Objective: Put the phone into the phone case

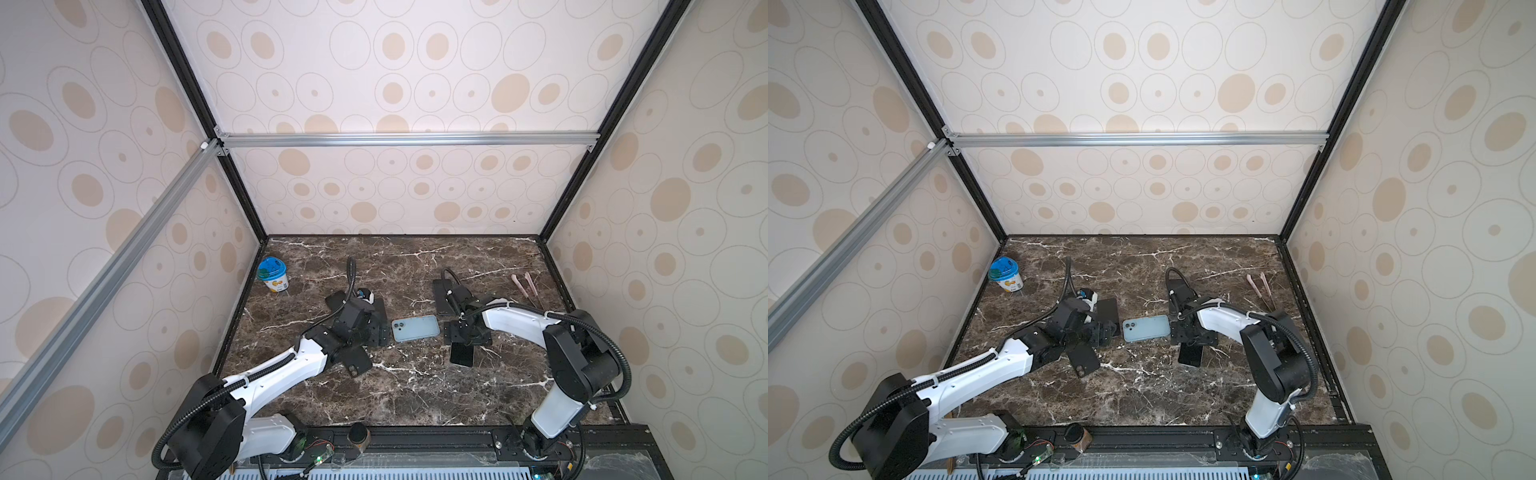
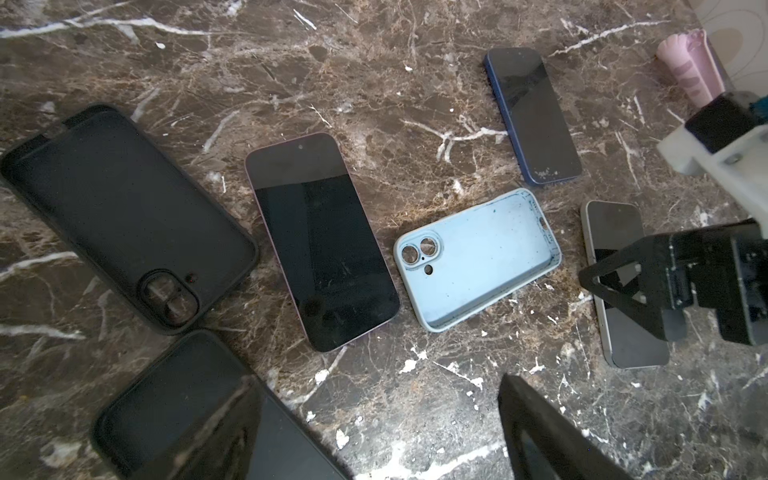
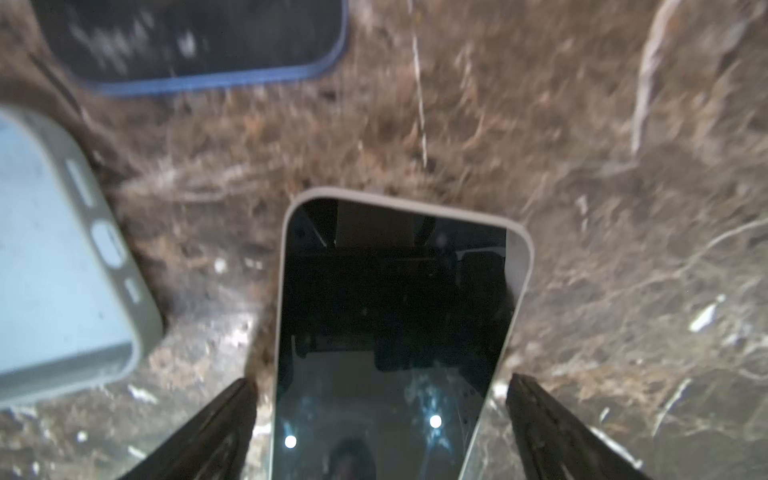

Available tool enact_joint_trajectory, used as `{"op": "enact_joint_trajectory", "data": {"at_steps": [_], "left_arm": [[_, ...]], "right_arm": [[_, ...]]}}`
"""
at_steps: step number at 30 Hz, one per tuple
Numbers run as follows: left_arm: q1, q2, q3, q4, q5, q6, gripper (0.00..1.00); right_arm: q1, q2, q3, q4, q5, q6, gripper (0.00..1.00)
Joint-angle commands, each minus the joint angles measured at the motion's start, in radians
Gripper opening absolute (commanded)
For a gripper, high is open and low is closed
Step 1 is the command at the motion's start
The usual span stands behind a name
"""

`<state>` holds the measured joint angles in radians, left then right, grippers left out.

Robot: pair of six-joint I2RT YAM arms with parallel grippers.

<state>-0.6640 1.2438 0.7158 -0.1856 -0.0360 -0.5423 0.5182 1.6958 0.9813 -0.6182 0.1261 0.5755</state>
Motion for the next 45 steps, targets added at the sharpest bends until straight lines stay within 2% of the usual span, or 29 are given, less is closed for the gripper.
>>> {"op": "enact_joint_trajectory", "data": {"at_steps": [1, 13, 24, 36, 39, 45], "left_arm": [[0.006, -0.021, 0.019, -0.031, -0.015, 0.024, 0.9], [0.007, -0.015, 0.031, -0.035, -0.016, 0.029, 0.9], [0.006, -0.002, 0.044, -0.034, -0.007, 0.034, 0.9], [0.007, 0.027, 0.058, -0.006, 0.038, 0.038, 0.9], [0.01, 0.033, 0.059, 0.01, 0.065, 0.035, 0.9], [0.028, 0.042, 0.076, 0.034, 0.142, 0.025, 0.9]], "right_arm": [[0.022, -0.041, -0.054, -0.045, -0.036, 0.042, 0.97], [0.026, -0.006, -0.129, 0.076, -0.005, 0.127, 0.85], [0.025, 0.024, -0.115, 0.092, 0.037, 0.158, 0.82], [0.026, -0.015, -0.129, 0.098, 0.041, 0.077, 0.54], [0.026, -0.056, -0.137, 0.109, 0.041, 0.041, 0.5], [0.028, -0.167, -0.147, 0.128, 0.015, -0.044, 0.3]]}}
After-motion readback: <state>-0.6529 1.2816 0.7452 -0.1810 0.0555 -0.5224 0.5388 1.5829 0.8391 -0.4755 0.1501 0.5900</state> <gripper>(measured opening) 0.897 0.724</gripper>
